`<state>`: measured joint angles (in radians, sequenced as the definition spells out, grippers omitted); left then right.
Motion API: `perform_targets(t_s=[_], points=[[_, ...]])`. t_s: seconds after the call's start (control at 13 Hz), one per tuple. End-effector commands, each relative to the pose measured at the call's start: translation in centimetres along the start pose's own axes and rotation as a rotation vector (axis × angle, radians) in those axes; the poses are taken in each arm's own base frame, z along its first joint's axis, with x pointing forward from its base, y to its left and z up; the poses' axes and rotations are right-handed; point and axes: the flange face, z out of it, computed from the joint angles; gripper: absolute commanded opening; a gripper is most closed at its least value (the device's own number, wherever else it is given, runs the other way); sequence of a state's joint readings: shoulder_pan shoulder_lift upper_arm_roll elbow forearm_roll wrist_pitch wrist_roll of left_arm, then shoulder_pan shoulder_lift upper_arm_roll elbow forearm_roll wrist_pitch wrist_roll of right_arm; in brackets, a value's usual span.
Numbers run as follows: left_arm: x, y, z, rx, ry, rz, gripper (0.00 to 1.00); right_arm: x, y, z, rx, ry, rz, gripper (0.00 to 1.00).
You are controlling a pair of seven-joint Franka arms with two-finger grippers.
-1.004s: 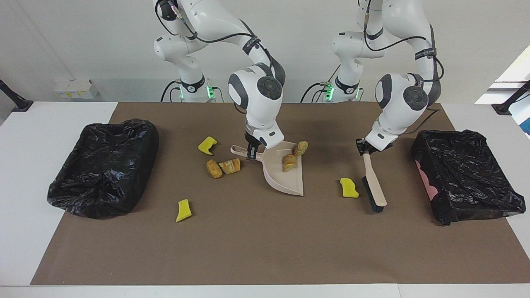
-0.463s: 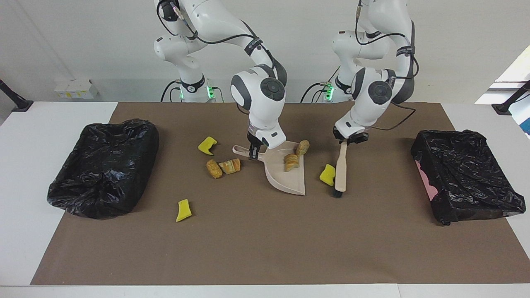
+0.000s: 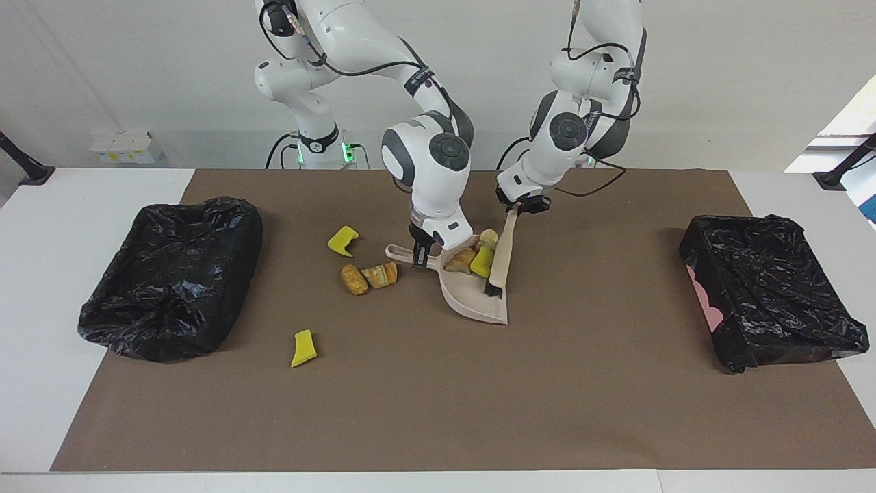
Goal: Sweep and dump trash in bin
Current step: 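Sweep the scraps into the dustpan with the left gripper's brush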
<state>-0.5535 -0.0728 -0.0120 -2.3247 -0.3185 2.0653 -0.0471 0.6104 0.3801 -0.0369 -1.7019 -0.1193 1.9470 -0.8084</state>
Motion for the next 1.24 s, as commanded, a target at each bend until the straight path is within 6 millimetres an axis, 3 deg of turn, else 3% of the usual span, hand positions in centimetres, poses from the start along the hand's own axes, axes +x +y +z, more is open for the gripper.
perform_targets(t_s=[0.0, 0.31, 0.39, 0.69, 0.93, 1.16], points=[[1.2, 1.2, -1.5, -0.094, 0.025, -0.052, 0.0, 0.2, 0.4, 0.4, -0.006, 0.035, 0.058, 0.0], [1.7, -0.2, -4.5, -0.112, 0.06, -0.109, 0.0, -0.6, 1.2, 0.6, 0.027, 0.07, 0.09, 0.0], [1.7, -1.5, -4.5, -0.113, 0.046, -0.136, 0.0, -1.0, 1.4, 0.5, 0.044, 0.09, 0.12, 0.0], [1.8, -2.6, -4.8, 0.021, 0.07, -0.267, 0.0, -2.4, 2.6, 0.0, 0.058, 0.135, 0.14, 0.0], [2.6, -4.5, -7.7, 0.012, 0.128, -0.312, 0.0, -3.3, 3.3, -0.5, 0.051, 0.144, 0.123, 0.0], [1.5, -4.4, -7.3, 0.051, 0.102, -0.306, 0.0, -4.7, 4.1, -1.0, 0.045, 0.152, 0.096, 0.0]])
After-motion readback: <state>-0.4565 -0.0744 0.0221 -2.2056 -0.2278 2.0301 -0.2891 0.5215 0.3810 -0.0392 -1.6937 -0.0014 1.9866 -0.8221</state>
